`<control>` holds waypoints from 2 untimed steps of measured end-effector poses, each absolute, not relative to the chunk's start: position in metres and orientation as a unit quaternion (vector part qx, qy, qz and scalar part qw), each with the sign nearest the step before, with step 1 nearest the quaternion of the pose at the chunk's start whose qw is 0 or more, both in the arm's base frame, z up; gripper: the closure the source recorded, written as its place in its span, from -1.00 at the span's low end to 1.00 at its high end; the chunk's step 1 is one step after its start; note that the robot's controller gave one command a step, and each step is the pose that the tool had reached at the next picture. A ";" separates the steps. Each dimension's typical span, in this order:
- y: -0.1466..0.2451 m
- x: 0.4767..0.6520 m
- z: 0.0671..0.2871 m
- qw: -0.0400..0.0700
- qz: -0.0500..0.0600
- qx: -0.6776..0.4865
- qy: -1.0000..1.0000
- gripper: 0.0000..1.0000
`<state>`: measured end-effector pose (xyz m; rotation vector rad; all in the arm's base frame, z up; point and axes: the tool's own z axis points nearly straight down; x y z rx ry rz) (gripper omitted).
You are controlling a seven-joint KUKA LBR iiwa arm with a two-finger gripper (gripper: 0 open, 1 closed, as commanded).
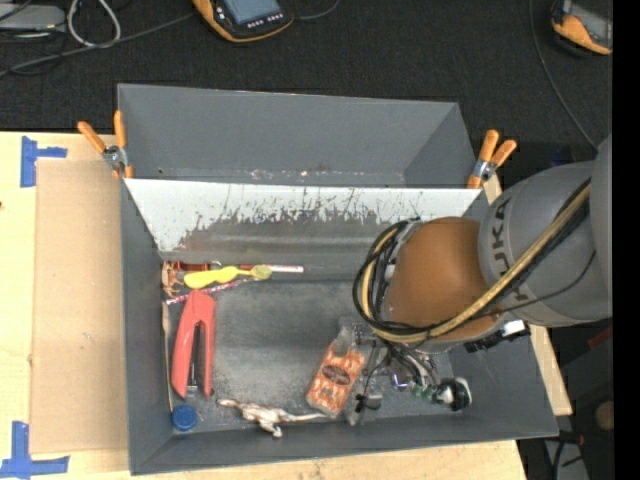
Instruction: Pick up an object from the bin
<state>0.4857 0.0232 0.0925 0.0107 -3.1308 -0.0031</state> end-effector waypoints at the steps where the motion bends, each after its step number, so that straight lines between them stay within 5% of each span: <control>1: 0.025 0.491 0.082 0.005 -0.002 0.113 -0.994 -1.00; 2: 0.024 0.487 0.070 0.007 -0.002 0.113 -0.994 1.00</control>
Offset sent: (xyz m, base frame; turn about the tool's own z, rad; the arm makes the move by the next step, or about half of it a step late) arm 0.0016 -0.0002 -0.0225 -0.2206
